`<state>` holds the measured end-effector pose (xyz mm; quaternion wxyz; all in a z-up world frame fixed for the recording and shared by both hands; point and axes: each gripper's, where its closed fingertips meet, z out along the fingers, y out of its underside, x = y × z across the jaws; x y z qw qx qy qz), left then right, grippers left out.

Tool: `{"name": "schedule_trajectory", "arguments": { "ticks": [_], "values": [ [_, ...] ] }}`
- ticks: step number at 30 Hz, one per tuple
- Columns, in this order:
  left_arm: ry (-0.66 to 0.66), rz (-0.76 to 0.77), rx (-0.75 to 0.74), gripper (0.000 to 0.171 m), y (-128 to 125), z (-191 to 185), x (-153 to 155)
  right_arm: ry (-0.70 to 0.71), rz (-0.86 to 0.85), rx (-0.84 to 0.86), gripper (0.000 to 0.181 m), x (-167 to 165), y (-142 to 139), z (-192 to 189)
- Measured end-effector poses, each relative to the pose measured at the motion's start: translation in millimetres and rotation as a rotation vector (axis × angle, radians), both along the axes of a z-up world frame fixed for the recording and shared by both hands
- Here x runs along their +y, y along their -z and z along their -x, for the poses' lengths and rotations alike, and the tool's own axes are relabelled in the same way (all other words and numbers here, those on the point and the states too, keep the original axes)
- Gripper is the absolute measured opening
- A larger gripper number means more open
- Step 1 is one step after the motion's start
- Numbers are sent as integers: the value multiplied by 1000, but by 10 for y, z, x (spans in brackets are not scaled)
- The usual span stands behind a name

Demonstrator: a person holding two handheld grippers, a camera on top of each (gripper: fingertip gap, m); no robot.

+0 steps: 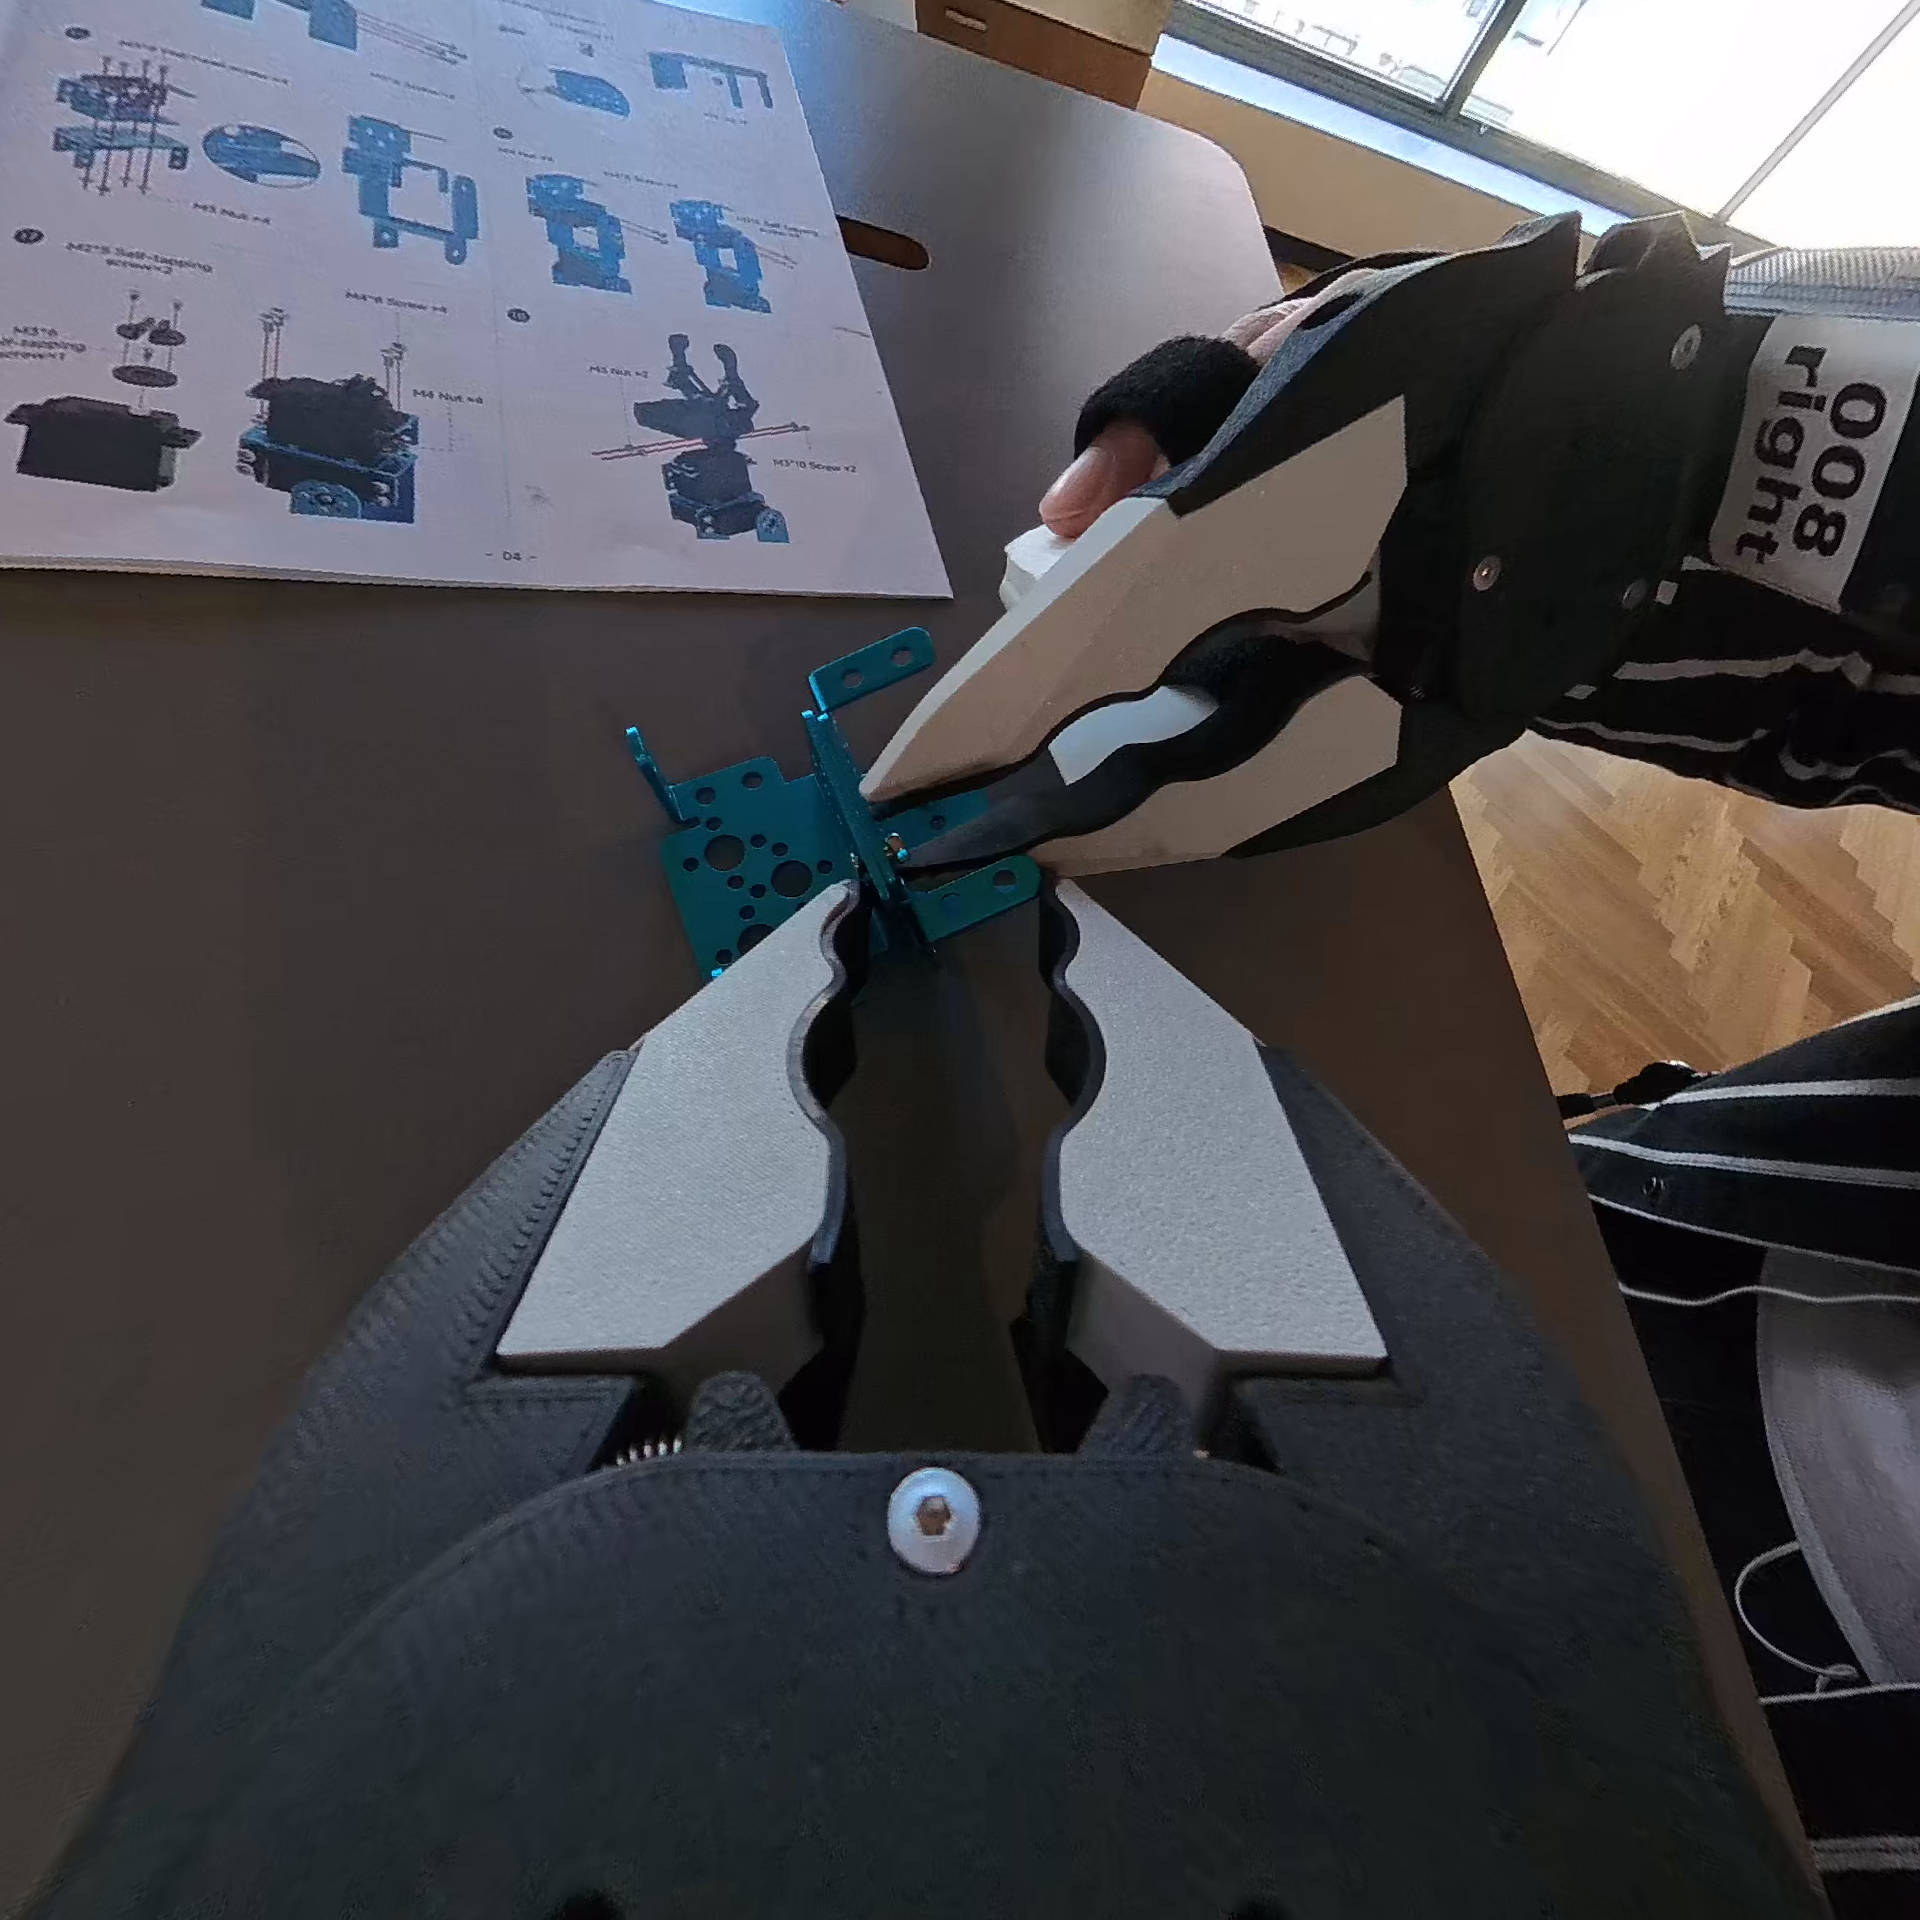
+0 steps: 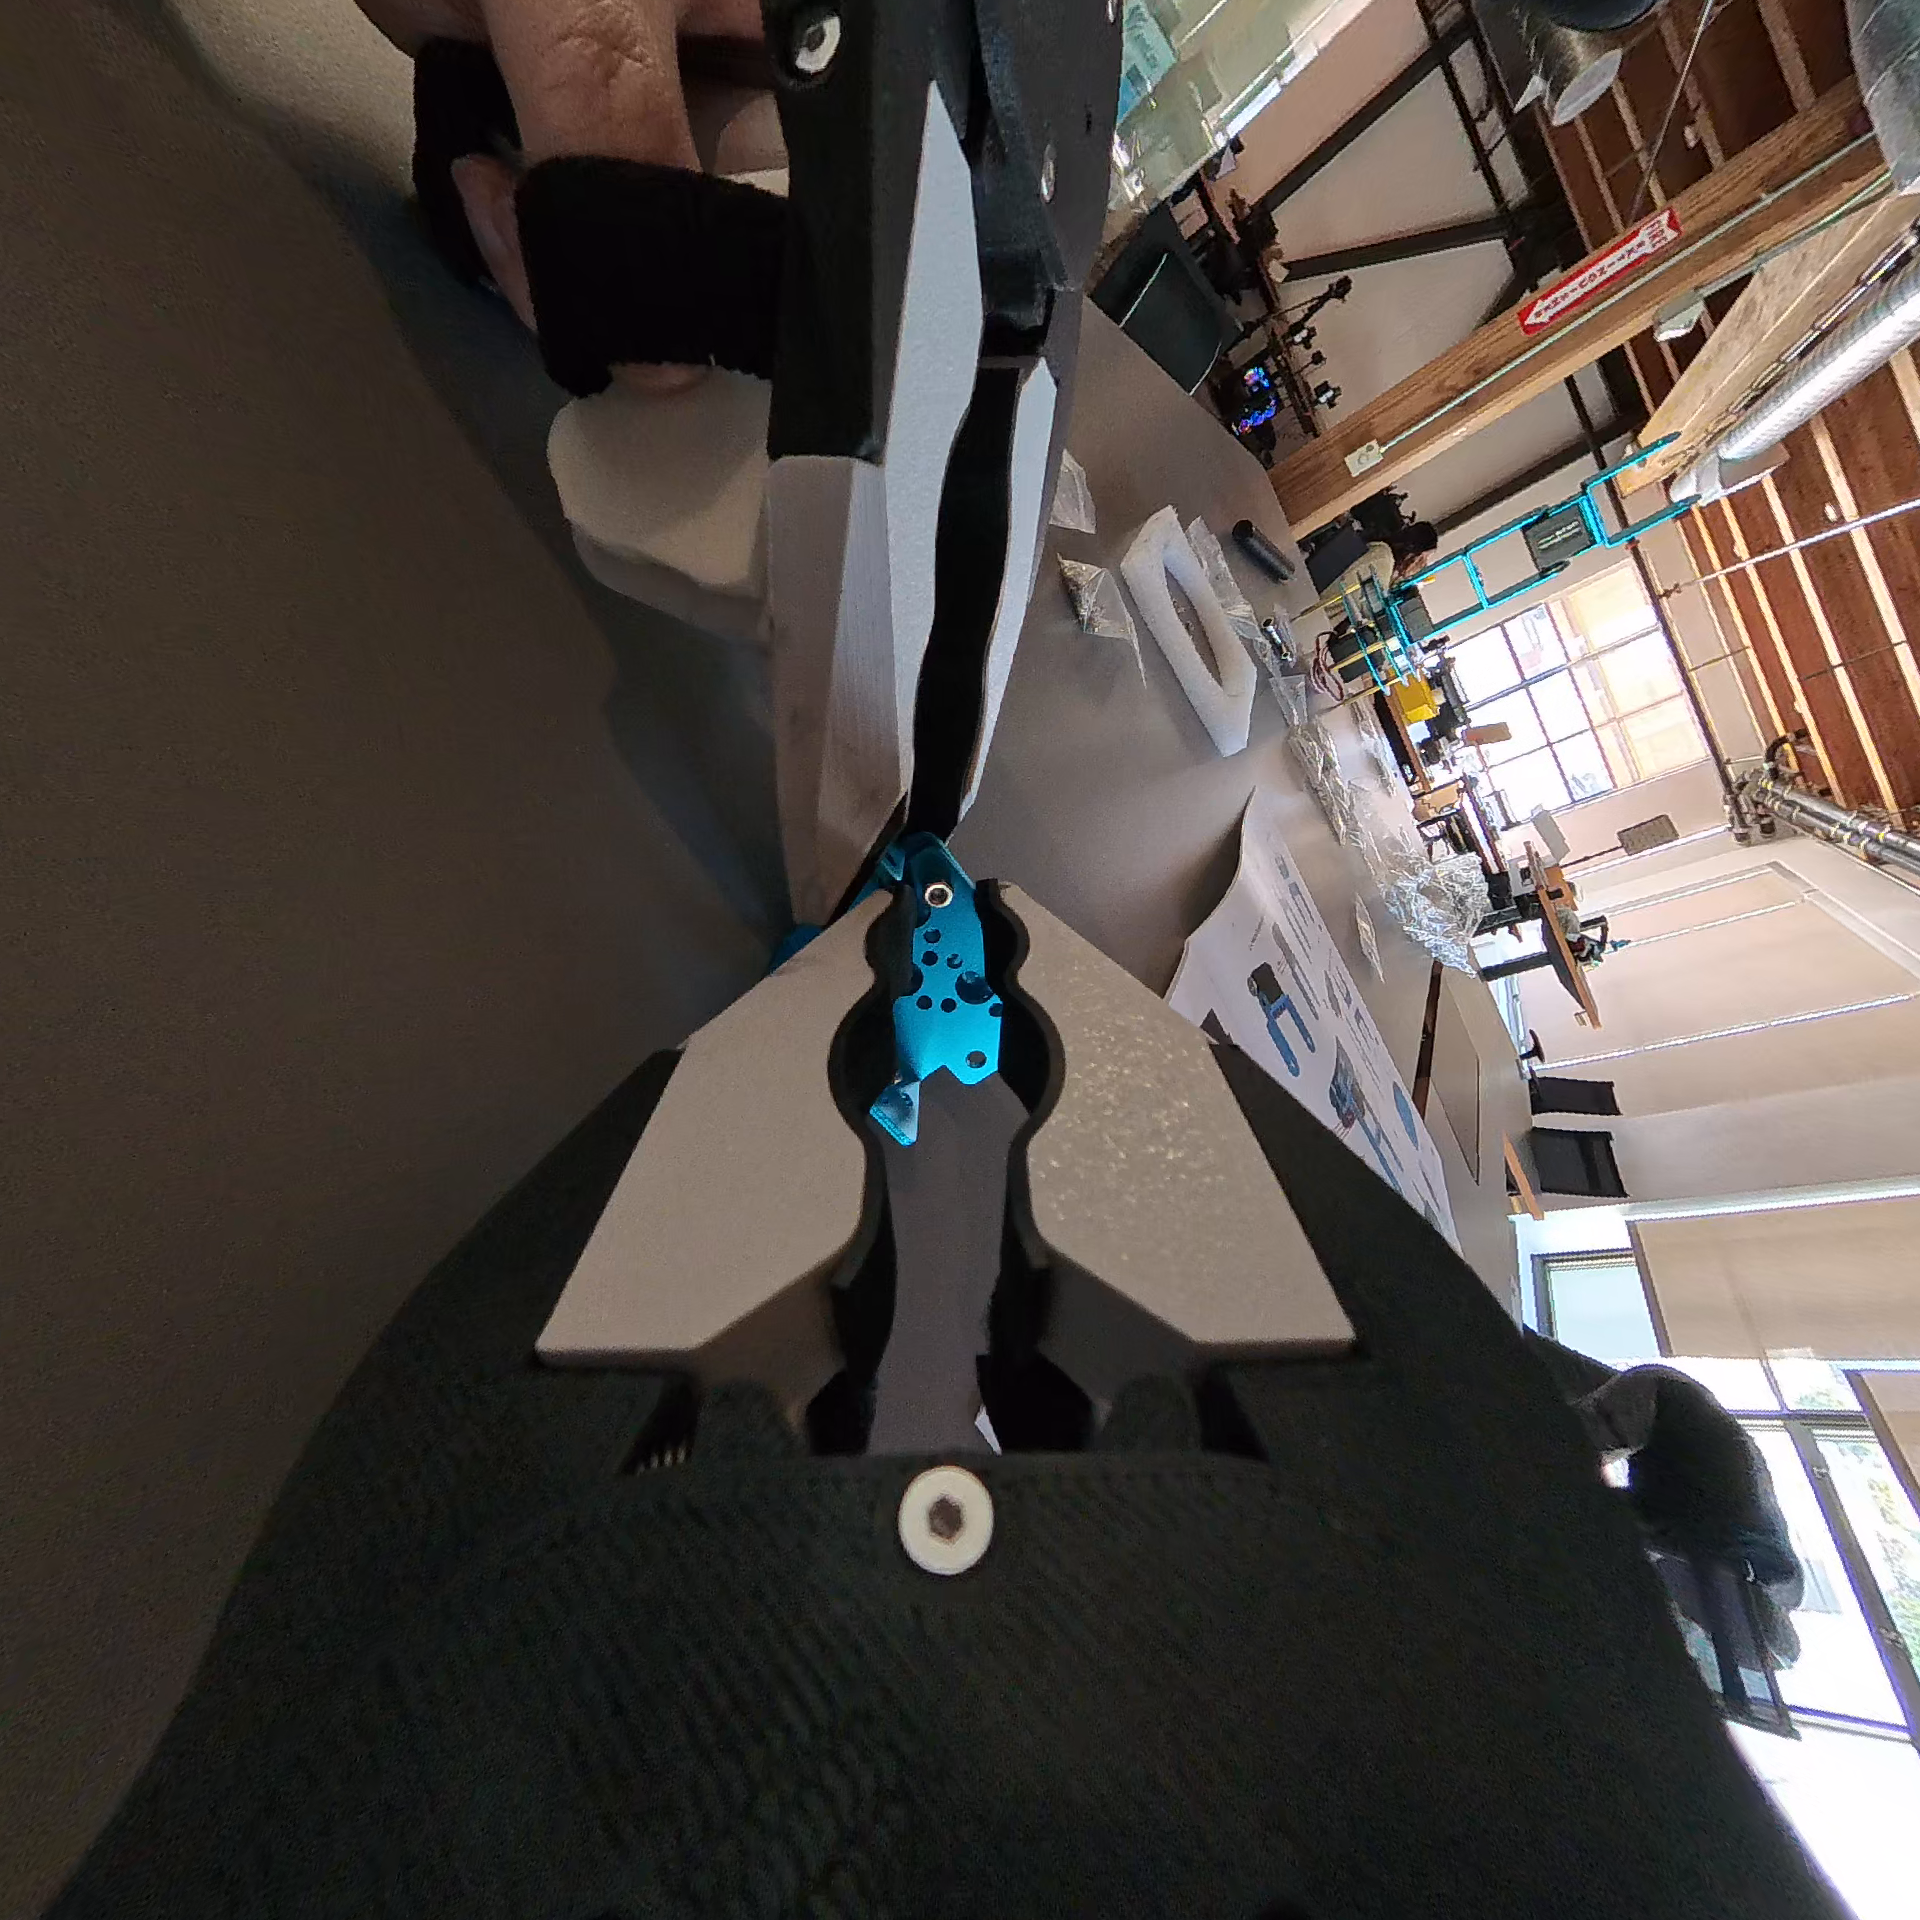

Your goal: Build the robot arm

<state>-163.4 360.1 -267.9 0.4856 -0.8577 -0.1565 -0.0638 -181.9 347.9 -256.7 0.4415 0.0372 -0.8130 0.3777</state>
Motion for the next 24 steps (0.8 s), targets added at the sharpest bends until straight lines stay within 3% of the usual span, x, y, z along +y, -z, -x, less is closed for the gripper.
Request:
{"name": "schedule_trajectory", "arguments": {
  "ticks": [16, 24],
  "values": [
    [-1, -3, -16, 32, 1, 3, -3, -43, 25, 23, 18, 122, -76, -64],
    [1, -4, -21, 32, 1, 1, -2, -287, -52, 28, 32, 200, -39, -158]
  ]
}}
